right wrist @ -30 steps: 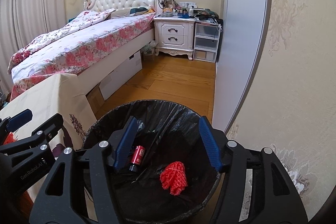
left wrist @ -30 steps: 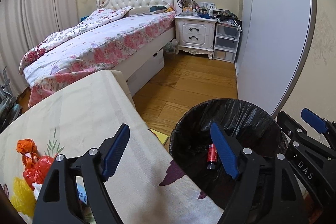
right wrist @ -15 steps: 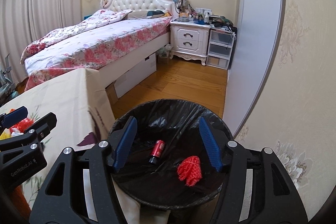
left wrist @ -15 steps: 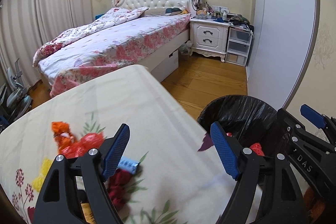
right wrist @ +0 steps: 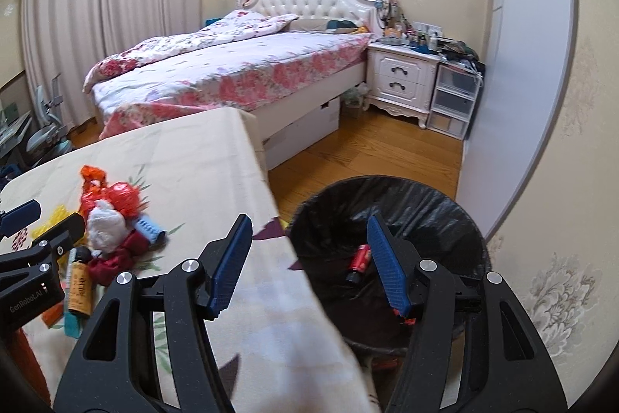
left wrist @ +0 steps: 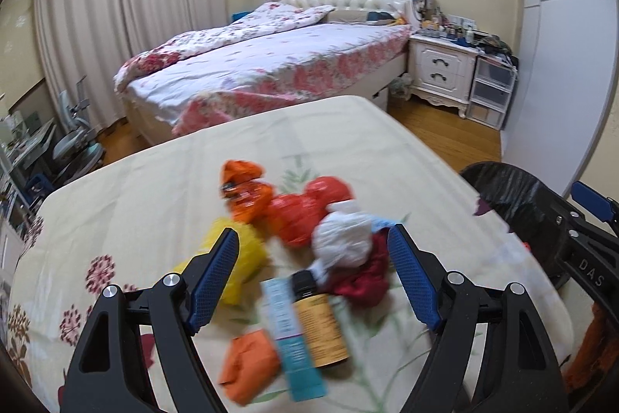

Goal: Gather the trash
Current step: 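Move both open tools back over the trash pile on the table, then grasp the yellow foam sleeve with the left tool while the right tool grasps the white plastic bag, then carry the yellow foam sleeve and white bag over the black trash bin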

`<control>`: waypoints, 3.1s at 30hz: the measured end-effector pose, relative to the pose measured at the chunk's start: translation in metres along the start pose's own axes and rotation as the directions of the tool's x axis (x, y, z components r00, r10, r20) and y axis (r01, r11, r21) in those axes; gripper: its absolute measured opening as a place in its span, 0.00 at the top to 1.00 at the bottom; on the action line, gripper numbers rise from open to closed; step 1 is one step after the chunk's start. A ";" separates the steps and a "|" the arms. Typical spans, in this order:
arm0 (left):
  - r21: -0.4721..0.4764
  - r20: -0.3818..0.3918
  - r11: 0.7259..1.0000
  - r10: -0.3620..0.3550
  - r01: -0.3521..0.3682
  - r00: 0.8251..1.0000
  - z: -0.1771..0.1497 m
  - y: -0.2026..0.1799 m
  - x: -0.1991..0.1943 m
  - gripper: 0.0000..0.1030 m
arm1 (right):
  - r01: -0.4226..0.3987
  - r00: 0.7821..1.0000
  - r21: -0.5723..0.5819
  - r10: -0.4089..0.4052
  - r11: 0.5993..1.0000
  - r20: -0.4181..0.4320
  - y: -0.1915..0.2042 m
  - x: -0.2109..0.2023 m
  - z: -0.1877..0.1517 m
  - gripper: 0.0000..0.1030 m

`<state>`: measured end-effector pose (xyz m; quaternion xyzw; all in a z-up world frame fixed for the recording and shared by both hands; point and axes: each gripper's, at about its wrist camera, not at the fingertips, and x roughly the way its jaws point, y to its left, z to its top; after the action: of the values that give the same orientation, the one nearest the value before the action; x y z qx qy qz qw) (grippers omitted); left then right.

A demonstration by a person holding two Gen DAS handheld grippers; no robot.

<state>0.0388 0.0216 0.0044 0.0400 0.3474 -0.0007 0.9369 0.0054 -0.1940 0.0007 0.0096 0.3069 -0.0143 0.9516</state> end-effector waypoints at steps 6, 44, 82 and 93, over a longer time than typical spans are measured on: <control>-0.061 -0.032 0.995 0.072 -0.074 0.997 -0.008 0.045 0.009 0.25 | -0.056 0.998 -0.045 0.056 0.997 -0.008 0.032 -0.001 0.000 0.41; -0.141 -0.067 0.984 0.104 -0.112 0.992 -0.038 0.132 0.007 0.55 | -0.229 0.973 -0.211 0.215 0.950 -0.087 0.153 0.022 0.002 0.41; -0.046 0.041 0.997 -0.055 0.057 0.998 -0.016 0.036 -0.018 0.55 | -0.063 0.998 -0.096 0.063 0.993 0.001 0.042 -0.008 0.012 0.73; 0.068 0.066 0.980 -0.194 0.189 0.979 0.010 -0.055 -0.004 0.55 | 0.060 0.998 0.018 -0.060 0.998 0.003 -0.040 0.002 0.011 0.73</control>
<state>0.0407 -0.0339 0.0103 0.0350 0.3153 -0.1030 0.9427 0.0119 -0.2345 0.0076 0.0088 0.3051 -0.0457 0.9512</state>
